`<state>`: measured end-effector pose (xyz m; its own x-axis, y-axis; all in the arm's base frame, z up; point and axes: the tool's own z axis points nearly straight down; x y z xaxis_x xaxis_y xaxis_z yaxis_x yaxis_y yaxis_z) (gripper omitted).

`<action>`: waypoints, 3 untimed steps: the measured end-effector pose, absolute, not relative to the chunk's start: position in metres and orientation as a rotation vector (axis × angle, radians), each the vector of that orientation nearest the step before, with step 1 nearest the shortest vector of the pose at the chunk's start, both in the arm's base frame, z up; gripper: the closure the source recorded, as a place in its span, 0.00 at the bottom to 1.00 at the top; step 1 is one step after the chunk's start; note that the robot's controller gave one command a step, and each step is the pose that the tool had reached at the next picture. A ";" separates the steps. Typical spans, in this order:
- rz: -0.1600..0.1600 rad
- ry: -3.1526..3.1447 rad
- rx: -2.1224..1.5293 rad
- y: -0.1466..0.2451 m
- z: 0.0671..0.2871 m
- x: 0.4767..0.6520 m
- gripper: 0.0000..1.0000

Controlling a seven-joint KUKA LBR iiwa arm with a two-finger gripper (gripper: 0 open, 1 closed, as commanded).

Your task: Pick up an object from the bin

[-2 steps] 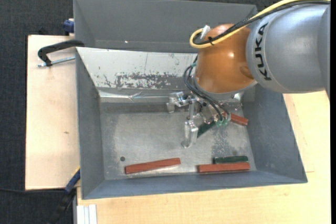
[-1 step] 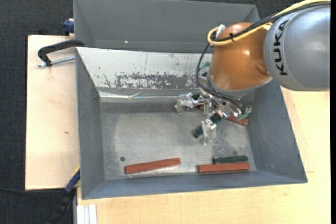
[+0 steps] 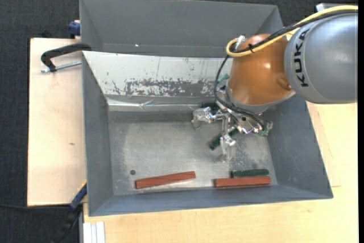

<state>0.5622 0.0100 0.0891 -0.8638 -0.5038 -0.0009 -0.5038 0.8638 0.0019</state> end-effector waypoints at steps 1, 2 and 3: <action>-0.001 2.916 -1.150 -0.003 0.080 0.581 0.00; 0.000 2.850 -1.300 -0.010 0.078 0.584 0.00; 0.001 2.816 -1.379 -0.036 0.071 0.584 1.00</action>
Offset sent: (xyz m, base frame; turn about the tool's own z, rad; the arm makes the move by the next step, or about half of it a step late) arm 0.0186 -0.0610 -0.0191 -0.3454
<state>0.5845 -0.0359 0.0709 -0.6130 -0.7900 -0.0051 -0.7900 0.6131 -0.0019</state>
